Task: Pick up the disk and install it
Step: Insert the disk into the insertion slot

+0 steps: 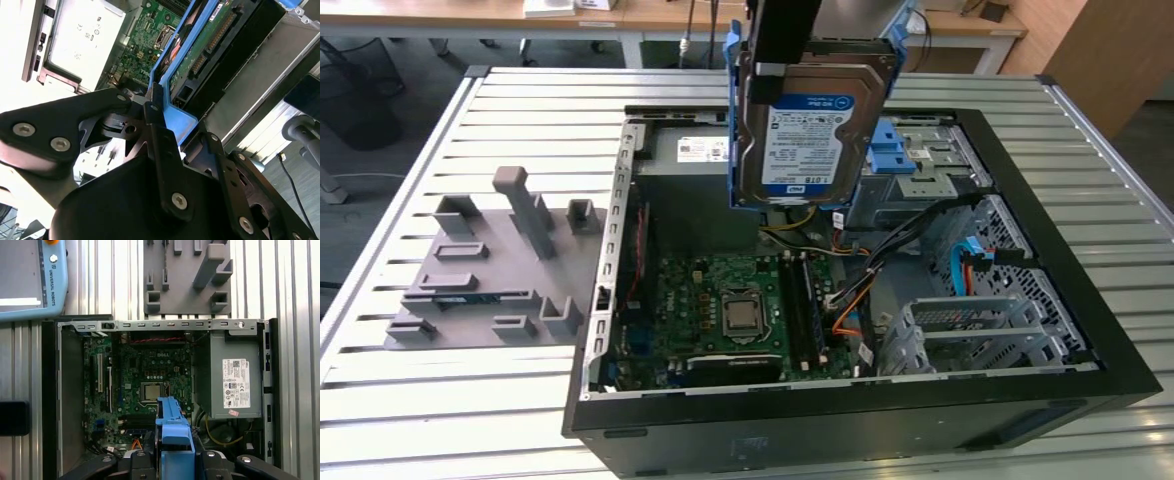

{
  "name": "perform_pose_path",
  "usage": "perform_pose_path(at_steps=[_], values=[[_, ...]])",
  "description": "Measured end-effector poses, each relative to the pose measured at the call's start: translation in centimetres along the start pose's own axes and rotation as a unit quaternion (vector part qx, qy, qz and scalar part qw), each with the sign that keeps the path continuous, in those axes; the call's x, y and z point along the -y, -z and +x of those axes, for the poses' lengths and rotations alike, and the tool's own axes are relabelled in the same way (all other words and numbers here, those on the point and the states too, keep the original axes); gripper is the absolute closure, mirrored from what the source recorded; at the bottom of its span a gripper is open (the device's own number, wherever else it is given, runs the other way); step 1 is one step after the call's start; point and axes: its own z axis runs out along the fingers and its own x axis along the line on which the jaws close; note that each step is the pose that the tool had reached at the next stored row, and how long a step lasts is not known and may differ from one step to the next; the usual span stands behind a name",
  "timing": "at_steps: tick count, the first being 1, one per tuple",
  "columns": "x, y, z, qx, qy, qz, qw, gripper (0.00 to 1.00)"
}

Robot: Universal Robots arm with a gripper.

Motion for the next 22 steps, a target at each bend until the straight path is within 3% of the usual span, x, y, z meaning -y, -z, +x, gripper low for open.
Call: perform_pose_path(at_steps=[9,22], values=[[0.02,-0.02,0.35,0.0,0.0,0.0,1.0,0.64],[0.09,-0.07,2.33,0.0,0.0,0.0,1.0,0.64]])
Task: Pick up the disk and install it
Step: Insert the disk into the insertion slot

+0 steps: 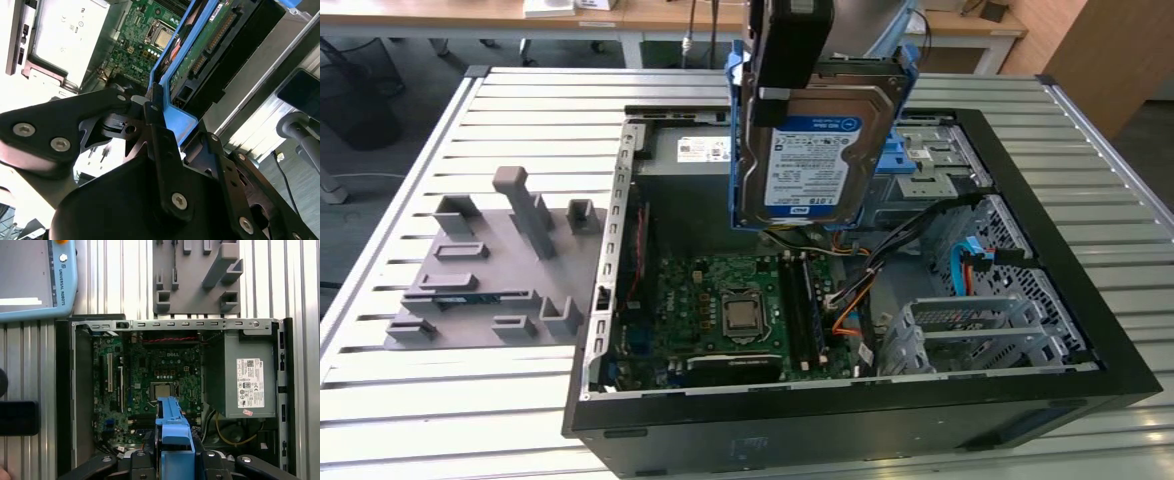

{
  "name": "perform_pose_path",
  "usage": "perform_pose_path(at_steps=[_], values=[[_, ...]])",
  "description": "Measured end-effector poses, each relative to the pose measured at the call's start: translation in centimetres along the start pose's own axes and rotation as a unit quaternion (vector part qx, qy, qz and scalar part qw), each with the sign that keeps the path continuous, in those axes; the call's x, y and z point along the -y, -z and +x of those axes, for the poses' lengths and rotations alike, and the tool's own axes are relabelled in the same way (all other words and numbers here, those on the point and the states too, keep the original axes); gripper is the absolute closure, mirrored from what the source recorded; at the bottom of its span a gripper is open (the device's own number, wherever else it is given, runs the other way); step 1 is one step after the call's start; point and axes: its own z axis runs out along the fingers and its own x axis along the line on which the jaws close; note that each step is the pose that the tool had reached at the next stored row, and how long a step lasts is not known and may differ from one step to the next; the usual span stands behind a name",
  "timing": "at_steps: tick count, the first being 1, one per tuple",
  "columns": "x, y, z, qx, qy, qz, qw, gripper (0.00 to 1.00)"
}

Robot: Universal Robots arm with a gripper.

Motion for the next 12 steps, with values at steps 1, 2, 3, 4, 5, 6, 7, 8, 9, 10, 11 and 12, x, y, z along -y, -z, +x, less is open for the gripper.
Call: perform_pose_path(at_steps=[1,2,3,4,5,6,7,8,9,10,11,12], values=[[0.0,0.0,0.1,0.0,0.0,0.0001,1.0,0.64],[0.0,-0.01,0.16,0.0,0.0,0.0,1.0,0.64],[0.01,-0.02,0.18,0.0001,0.0,0.0,1.0,0.64],[0.05,-0.02,0.19,0.0,0.0,0.0,1.0,0.64],[0.11,-0.02,0.2,0.0,0.0,0.0,1.0,0.64],[0.22,-0.04,0.21,0.0,0.0,0.0,1.0,0.64],[0.39,-0.05,0.2,0.0,0.0,0.0,1.0,0.64],[0.56,-0.06,0.2,0.0,0.0,0.0,1.0,0.64],[0.74,-0.07,0.19,0.0,0.0,0.0,1.0,0.64],[0.91,-0.1,0.19,0.0,0.0,0.0,1.0,0.64],[1.01,-0.12,0.19,0.0001,0.0,0.0,1.0,0.64],[1.06,-0.15,0.19,0.0001,0.0,0.0,1.0,0.64]])
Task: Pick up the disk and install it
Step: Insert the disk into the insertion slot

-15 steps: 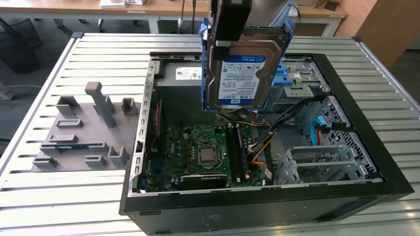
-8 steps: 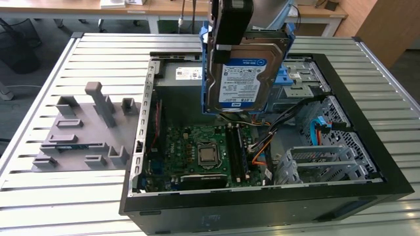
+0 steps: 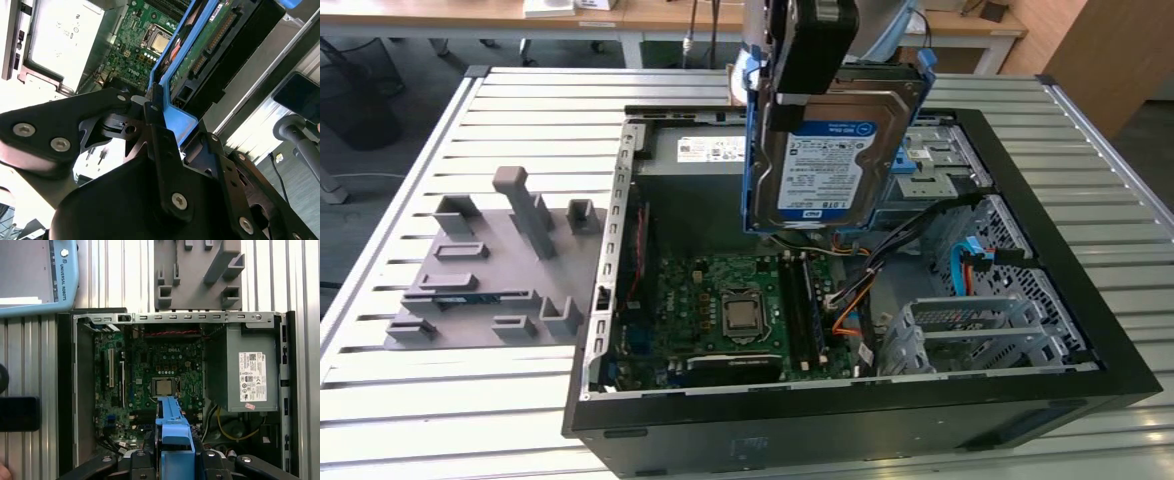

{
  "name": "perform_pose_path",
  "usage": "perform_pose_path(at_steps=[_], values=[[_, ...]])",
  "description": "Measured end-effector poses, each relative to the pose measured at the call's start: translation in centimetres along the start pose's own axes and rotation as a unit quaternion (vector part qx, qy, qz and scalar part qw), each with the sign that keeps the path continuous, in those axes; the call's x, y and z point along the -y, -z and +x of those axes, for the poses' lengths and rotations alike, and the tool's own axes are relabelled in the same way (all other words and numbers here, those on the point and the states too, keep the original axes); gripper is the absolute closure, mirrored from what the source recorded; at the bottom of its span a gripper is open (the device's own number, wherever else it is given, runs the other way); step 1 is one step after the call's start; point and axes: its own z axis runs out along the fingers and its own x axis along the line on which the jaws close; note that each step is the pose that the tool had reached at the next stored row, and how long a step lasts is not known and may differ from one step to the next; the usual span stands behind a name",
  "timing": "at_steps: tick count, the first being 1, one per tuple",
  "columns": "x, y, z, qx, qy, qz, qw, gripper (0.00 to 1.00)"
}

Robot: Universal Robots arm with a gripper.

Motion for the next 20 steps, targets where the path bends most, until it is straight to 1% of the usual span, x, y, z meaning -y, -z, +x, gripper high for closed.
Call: perform_pose_path(at_steps=[3,6,15,18,20], values=[[0.02,-0.05,0.02,-0.0002,0.0,0.0002,1.0,0.64],[0.06,-0.12,0.25,-0.0002,0.0,0.0003,1.0,0.64],[0.23,-0.33,1.86,-0.0001,0.0,0.0003,1.0,0.64],[0.52,-0.36,2.01,0.0,0.0,0.0003,1.0,0.64],[0.85,-0.37,2.05,-0.0001,0.0,0.0003,1.0,0.64]])
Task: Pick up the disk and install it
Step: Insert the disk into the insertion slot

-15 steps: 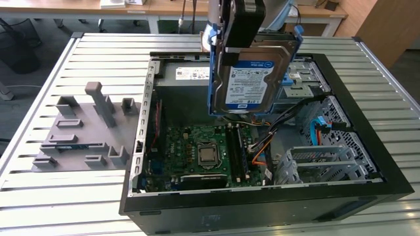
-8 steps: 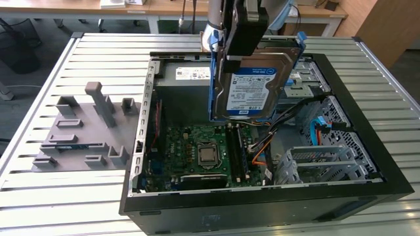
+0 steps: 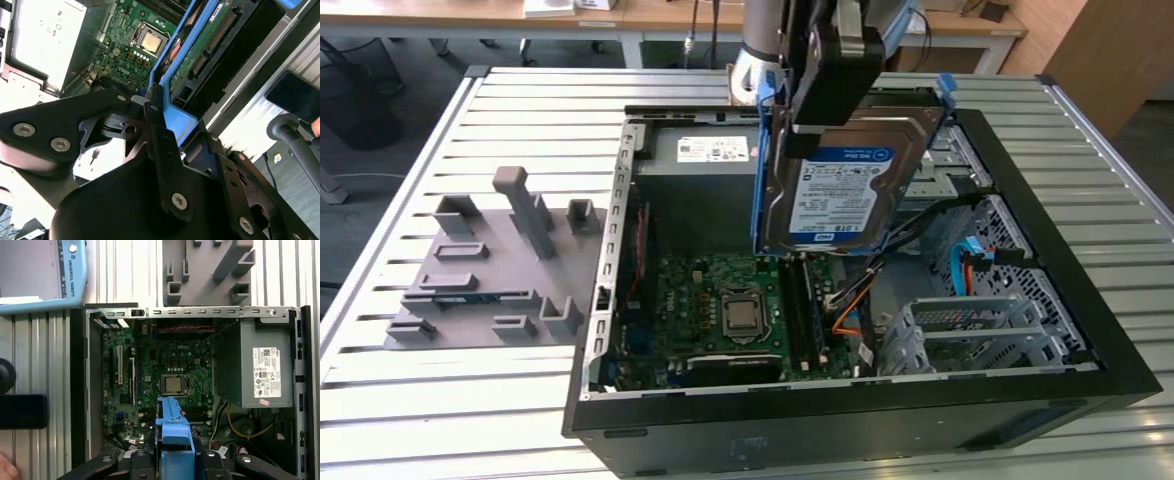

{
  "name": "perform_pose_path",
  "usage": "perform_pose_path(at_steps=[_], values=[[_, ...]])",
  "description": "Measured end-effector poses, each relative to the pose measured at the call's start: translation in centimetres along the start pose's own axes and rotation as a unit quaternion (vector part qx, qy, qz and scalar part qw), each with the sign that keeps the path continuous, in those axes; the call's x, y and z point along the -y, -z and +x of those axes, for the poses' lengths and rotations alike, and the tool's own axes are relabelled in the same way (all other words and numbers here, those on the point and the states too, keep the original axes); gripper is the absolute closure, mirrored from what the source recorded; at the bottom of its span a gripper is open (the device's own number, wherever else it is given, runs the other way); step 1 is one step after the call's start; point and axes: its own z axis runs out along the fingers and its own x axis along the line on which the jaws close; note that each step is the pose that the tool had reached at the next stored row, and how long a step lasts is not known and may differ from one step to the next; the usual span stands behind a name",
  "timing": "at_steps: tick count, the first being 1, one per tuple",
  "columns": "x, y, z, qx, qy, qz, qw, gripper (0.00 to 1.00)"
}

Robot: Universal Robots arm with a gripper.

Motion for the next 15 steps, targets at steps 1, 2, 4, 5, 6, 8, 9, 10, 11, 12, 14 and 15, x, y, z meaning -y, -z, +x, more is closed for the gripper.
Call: perform_pose_path(at_steps=[1,2,4,5,6,8,9,10,11,12,14,15], values=[[0.17,-0.01,0.03,0.0,0.0,0.0,1.0,0.64],[0.33,-0.02,0.05,0.0,0.0,0.0,1.0,0.64],[0.66,-0.06,0.12,0.0001,0.0,0.0,1.0,0.64],[0.78,-0.07,0.16,0.0001,0.0,0.0,1.0,0.64],[0.86,-0.08,0.22,0.0,0.0,0.0,1.0,0.64],[0.98,-0.14,0.44,0.0,0.0,0.0,1.0,0.64],[1.02,-0.17,0.59,0.0001,0.0,0.0,1.0,0.64],[1.05,-0.2,0.77,0.0,0.0,0.0,1.0,0.64],[1.07,-0.23,0.96,0.0,0.0,0.0,1.0,0.64],[1.08,-0.26,1.15,0.0,0.0,0.0,1.0,0.64],[1.12,-0.31,1.58,0.0001,0.0,0.0,1.0,0.64],[1.14,-0.33,1.82,0.0001,0.0,0.0,1.0,0.64]])
